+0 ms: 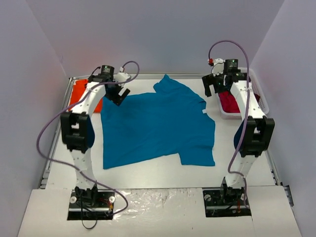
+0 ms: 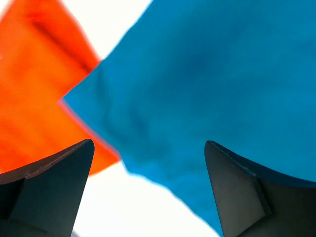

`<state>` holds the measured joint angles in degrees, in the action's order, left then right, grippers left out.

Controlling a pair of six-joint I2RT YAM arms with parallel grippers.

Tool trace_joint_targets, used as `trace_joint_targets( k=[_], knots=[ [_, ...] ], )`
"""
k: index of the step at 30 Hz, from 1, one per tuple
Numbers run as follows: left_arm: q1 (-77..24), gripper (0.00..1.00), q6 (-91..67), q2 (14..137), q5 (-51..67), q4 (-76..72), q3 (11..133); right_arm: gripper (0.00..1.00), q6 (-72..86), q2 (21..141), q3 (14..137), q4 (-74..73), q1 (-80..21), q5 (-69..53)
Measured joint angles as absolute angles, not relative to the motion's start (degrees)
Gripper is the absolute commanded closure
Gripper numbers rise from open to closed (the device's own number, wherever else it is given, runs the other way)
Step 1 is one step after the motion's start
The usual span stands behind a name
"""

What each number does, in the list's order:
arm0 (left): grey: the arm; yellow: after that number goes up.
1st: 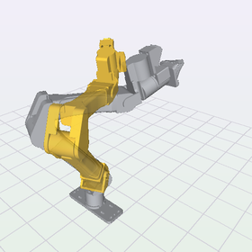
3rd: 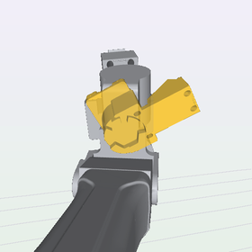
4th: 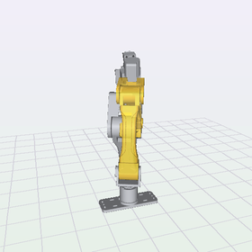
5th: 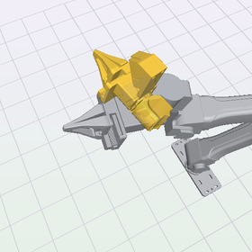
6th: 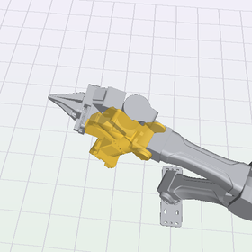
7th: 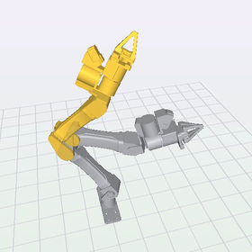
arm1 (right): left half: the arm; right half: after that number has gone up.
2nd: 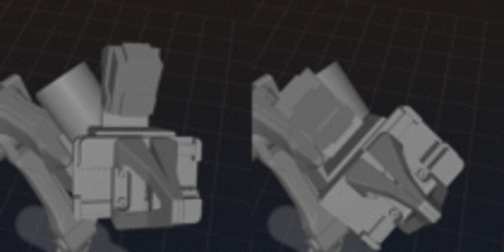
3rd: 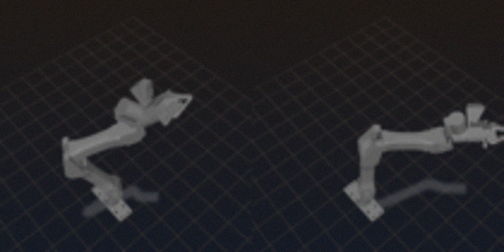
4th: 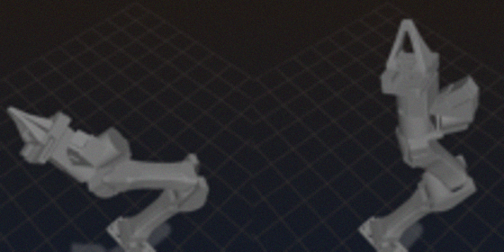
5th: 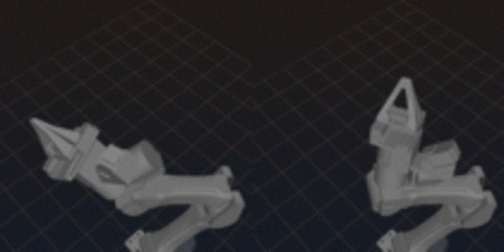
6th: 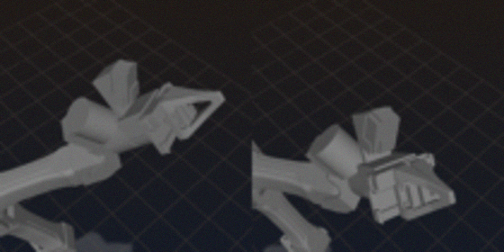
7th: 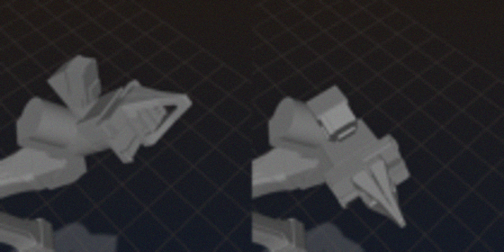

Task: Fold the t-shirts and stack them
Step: Flatten out the tshirt

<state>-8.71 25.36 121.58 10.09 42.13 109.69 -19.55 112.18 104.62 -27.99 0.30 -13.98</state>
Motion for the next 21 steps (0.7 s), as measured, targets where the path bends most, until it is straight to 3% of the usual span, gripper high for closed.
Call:
trace_joint_targets(
  k=[2, 3, 6, 7, 11, 21],
  knots=[
    [-8.62, 0.06, 25.54, 114.17, 9.91, 41.12, 105.75, 0.11, -20.45, 107.66, 100.82, -28.12, -0.67, -15.11],
    [-8.47, 0.06, 25.54, 110.34, 9.91, 40.34, 104.09, 0.33, -20.86, 105.84, 99.74, -28.12, -1.28, -15.88],
    [-7.99, 0.06, 25.5, 99.55, 10.07, 39.48, 99.96, 0.79, -21.85, 103.42, 99.61, -27.57, -3.62, -18.31],
    [-7.75, 0.06, 25.41, 96.33, 10.24, 39.48, 98.98, 1.0, -21.52, 103.59, 100.33, -27.53, -4.47, -19.29],
    [-6.48, 0.06, 24.95, 85.76, 11.35, 39.75, 95.33, 1.0, -20.75, 110.06, 106.78, -27.53, -7.14, -22.85],
    [4.1, 0.06, 23.7, 70.89, 15.18, 40.82, 79.61, 1.0, -18.04, 139.52, 131.7, -28.05, -9.82, -28.99]
  ],
)
